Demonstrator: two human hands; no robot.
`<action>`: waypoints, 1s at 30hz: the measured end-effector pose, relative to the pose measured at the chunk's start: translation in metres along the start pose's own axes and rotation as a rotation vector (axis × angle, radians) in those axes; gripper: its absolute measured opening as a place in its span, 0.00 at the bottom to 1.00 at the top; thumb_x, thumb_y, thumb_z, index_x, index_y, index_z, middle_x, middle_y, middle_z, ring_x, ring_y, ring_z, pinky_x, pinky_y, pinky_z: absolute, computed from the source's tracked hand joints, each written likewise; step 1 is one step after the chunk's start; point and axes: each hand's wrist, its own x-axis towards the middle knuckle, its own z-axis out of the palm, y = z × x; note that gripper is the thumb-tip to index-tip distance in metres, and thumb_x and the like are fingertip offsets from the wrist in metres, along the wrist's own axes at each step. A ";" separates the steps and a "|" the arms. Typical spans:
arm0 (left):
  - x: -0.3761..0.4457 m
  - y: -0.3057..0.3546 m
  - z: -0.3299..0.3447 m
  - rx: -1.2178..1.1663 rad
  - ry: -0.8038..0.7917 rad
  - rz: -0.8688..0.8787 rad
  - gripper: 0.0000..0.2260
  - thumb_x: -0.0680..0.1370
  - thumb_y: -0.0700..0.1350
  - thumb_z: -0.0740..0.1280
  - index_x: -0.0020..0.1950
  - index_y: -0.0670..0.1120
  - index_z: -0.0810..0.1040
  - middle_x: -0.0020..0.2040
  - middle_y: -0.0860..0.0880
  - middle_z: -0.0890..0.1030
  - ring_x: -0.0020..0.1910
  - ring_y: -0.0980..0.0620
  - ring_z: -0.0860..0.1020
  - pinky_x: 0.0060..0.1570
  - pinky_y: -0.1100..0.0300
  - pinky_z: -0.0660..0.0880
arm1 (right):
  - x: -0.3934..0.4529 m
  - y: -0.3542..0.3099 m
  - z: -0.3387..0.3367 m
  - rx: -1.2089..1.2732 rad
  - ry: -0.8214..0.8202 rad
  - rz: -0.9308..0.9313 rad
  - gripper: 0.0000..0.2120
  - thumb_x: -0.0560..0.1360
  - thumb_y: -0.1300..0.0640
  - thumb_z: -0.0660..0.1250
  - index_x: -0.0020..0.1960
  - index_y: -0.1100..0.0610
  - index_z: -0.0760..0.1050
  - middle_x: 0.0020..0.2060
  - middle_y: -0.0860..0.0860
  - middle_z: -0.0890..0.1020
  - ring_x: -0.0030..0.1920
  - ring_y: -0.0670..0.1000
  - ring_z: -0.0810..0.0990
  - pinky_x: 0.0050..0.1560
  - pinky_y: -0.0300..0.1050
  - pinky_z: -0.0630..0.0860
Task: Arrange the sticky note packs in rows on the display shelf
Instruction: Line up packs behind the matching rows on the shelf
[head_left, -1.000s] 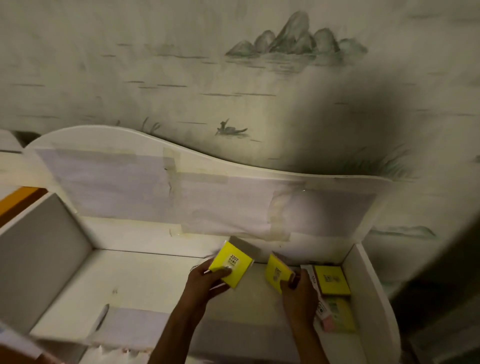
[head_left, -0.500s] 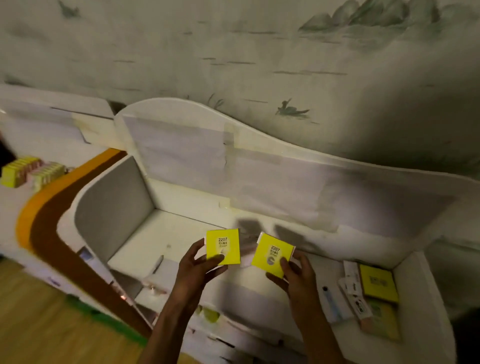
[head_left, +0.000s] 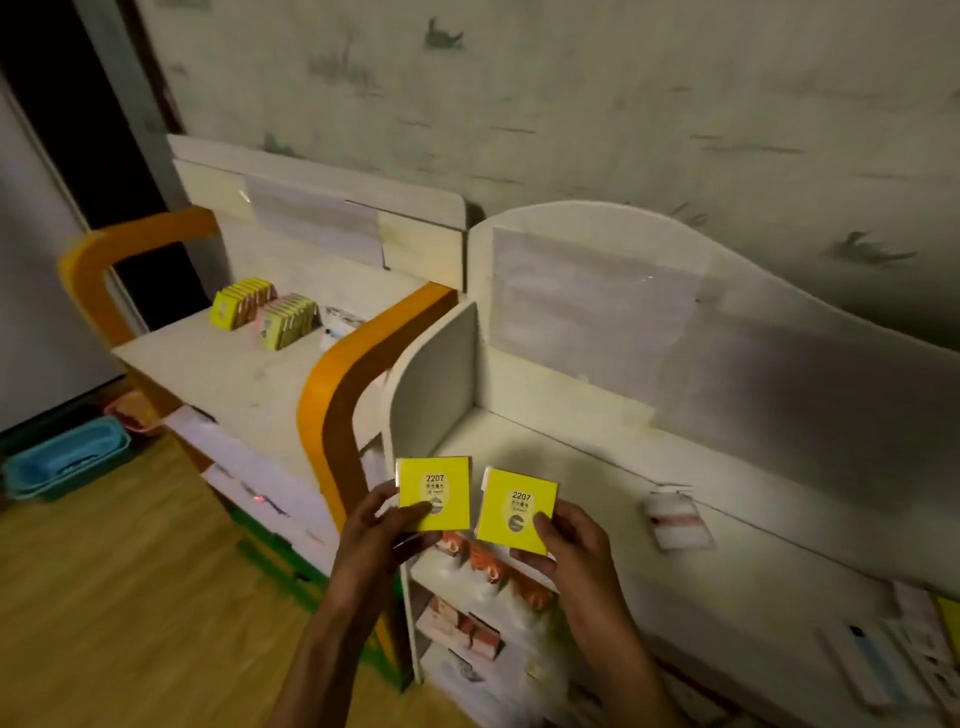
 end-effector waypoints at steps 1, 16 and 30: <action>0.000 0.008 -0.020 0.000 0.006 0.011 0.12 0.76 0.35 0.69 0.59 0.42 0.78 0.51 0.40 0.85 0.48 0.41 0.84 0.41 0.57 0.82 | -0.002 0.005 0.021 -0.014 -0.006 0.002 0.05 0.78 0.65 0.65 0.53 0.63 0.78 0.43 0.58 0.86 0.42 0.59 0.85 0.48 0.59 0.81; 0.041 0.123 -0.300 -0.068 0.250 0.129 0.12 0.78 0.37 0.66 0.61 0.43 0.77 0.52 0.42 0.85 0.46 0.47 0.84 0.45 0.55 0.77 | -0.005 0.075 0.320 -0.001 -0.203 0.069 0.10 0.76 0.67 0.68 0.55 0.56 0.77 0.49 0.55 0.85 0.48 0.56 0.85 0.43 0.50 0.82; 0.193 0.200 -0.437 -0.007 0.324 0.168 0.08 0.79 0.38 0.65 0.56 0.47 0.77 0.47 0.46 0.86 0.43 0.50 0.85 0.43 0.58 0.79 | 0.131 0.100 0.500 0.108 -0.240 0.056 0.08 0.76 0.69 0.66 0.53 0.59 0.76 0.47 0.58 0.84 0.48 0.57 0.85 0.41 0.45 0.81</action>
